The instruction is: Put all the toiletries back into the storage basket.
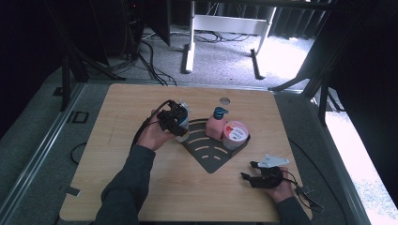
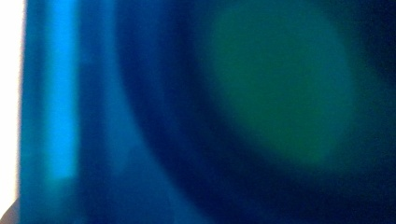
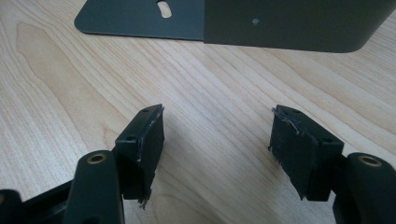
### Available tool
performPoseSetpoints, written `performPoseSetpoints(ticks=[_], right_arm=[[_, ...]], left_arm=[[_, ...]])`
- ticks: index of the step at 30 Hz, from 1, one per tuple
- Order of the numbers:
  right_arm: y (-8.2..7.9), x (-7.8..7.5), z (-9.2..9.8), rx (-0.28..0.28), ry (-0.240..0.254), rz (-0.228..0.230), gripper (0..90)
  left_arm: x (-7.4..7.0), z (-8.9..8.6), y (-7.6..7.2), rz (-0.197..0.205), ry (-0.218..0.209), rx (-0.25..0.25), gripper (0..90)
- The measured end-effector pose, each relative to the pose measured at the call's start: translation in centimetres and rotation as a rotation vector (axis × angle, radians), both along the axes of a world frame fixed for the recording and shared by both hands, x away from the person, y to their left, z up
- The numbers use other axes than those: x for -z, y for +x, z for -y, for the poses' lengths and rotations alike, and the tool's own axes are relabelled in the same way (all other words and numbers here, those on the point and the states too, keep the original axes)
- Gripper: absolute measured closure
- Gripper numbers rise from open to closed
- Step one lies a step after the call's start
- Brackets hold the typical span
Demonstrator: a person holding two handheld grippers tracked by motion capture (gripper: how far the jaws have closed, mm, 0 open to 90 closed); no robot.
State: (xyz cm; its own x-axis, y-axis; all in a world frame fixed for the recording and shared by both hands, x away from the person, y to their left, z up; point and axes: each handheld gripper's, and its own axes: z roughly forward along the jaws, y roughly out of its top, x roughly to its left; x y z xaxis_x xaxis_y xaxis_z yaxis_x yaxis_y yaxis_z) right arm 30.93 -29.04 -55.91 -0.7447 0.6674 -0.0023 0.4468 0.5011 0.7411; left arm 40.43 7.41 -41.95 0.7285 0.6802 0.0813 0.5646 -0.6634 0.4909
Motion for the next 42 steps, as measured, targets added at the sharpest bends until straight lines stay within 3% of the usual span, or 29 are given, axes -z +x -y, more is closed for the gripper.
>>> performPoseSetpoints(ticks=[25,42], right_arm=[[0.0,0.0,0.0,0.000,0.000,0.000,34.7],[0.0,0.0,0.0,0.000,0.000,0.000,34.7]], left_arm=[[0.6,1.5,1.2,0.022,-0.046,-0.032,55.2],[1.5,2.3,2.3,0.018,-0.026,-0.050,55.2]])
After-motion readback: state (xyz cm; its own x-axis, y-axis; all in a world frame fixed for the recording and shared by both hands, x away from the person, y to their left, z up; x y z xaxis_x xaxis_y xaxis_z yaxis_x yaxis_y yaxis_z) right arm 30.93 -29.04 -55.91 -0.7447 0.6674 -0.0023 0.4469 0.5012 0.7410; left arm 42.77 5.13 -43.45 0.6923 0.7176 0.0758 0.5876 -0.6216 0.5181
